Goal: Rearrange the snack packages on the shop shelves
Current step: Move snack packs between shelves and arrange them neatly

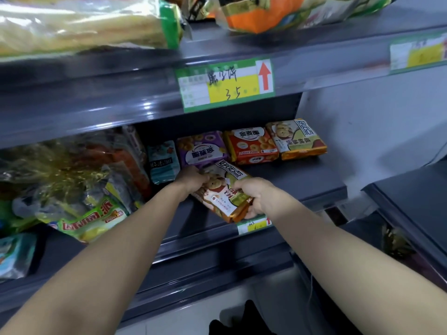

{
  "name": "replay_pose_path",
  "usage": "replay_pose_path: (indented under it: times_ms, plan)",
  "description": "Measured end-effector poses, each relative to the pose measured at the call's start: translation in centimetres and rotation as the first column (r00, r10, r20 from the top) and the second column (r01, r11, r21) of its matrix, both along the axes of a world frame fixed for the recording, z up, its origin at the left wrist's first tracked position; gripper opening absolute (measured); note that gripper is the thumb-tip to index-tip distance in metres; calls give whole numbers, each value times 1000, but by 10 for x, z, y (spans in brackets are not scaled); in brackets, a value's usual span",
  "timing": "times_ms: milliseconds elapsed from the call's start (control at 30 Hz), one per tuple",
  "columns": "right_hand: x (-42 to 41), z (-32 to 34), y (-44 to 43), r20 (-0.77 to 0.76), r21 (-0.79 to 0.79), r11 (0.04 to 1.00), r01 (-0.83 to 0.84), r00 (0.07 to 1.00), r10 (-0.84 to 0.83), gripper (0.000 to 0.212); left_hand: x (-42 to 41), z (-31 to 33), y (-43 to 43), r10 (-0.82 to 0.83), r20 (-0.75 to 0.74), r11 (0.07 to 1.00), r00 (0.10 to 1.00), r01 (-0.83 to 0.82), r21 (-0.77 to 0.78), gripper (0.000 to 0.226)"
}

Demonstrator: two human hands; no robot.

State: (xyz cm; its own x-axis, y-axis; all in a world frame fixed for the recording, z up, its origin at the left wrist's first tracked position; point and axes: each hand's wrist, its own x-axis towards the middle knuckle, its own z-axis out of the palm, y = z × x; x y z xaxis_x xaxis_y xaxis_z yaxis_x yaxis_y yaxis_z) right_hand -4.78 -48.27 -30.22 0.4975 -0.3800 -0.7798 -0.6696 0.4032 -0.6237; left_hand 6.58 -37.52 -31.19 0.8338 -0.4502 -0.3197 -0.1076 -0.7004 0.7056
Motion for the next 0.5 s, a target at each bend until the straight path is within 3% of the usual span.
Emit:
replay_pose_path:
  times_ms: [167, 367, 500]
  plan:
    - [-13, 11, 8, -5, -83, 996, 30, 1000, -30, 13, -16, 22, 6, 6, 6, 999, 1000, -6, -32, 16]
    - [-36, 34, 44, 106, -230, 967, 109, 991, -86, 50, -47, 54, 45, -28, -9, 997, 1000, 27, -74, 7]
    - [-52, 49, 81, 199, -279, 943, 180, 972, -127, 60, -71, 76, 87, 22, -34, 992, 999, -26, -122, 26]
